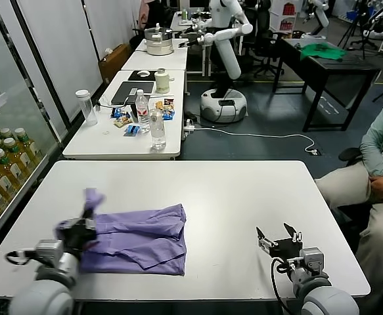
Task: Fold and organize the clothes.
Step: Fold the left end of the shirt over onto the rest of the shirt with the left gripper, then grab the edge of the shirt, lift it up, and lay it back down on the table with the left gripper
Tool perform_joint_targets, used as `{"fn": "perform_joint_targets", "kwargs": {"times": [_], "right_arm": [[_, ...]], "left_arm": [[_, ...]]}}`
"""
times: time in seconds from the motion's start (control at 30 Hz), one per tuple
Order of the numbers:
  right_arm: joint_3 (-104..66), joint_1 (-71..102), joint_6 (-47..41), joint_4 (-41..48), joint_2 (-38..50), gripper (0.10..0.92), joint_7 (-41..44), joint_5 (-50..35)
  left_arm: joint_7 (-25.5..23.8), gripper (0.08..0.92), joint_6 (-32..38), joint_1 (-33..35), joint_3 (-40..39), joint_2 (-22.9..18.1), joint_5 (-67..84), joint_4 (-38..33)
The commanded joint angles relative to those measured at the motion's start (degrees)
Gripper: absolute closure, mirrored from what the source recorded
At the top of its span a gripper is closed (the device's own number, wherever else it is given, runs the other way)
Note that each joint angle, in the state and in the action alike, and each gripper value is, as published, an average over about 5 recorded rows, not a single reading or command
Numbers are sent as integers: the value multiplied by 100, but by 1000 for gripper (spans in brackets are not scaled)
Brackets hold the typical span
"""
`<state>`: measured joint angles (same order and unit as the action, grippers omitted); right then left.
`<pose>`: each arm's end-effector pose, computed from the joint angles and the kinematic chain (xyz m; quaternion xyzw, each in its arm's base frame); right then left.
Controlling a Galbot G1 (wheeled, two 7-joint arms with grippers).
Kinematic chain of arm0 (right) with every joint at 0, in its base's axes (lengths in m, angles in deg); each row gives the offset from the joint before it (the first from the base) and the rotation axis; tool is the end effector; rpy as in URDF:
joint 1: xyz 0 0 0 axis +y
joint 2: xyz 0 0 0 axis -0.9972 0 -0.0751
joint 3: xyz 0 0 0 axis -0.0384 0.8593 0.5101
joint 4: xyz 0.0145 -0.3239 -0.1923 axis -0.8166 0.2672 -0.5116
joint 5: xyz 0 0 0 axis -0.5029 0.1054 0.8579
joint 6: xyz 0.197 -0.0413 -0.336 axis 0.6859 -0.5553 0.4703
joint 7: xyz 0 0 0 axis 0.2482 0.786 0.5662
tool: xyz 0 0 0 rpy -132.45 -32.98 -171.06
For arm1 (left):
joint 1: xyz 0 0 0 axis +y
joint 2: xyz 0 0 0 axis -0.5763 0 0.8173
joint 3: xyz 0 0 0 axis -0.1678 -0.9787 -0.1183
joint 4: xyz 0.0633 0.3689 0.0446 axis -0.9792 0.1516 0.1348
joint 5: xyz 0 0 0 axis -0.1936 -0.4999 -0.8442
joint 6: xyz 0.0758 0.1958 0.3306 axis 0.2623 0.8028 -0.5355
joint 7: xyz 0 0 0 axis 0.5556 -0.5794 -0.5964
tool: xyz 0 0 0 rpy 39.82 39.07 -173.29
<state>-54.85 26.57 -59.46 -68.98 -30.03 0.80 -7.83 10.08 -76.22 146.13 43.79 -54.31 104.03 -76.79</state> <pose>0.2408 -0.0545 -0.2488 0.0567 -0.9747 0.0553 0.2088 0.2440 0.0608 -0.2214 -0.0115 -0.9874 -0.0184 0.1570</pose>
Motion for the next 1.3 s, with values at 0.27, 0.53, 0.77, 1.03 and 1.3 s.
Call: {"fn": "perform_joint_targets", "kwargs": {"times": [0.27,0.53,0.77,1.03,1.3], "right_arm": [[-38,78,-2,-60,-31,203,-5,66],[-10,28,-3,-78,-11,203,5,73],[9,10,1,15,-68,203,53,69],[183,-78,1,112,-110,203,65,127],[72,28,1,42,-62,203,75,127]], "left_arm": [[-162,887,25,-971,-2133,-1115,-317,748],[-174,727,236,-766,-1656,-764,-582,-89],[414,528,-28,129,235,154,-308,252],[560,295,-38,391,33,-169,-235,1164],[343,179,-39,83,-133,-370,-162,1403]]}}
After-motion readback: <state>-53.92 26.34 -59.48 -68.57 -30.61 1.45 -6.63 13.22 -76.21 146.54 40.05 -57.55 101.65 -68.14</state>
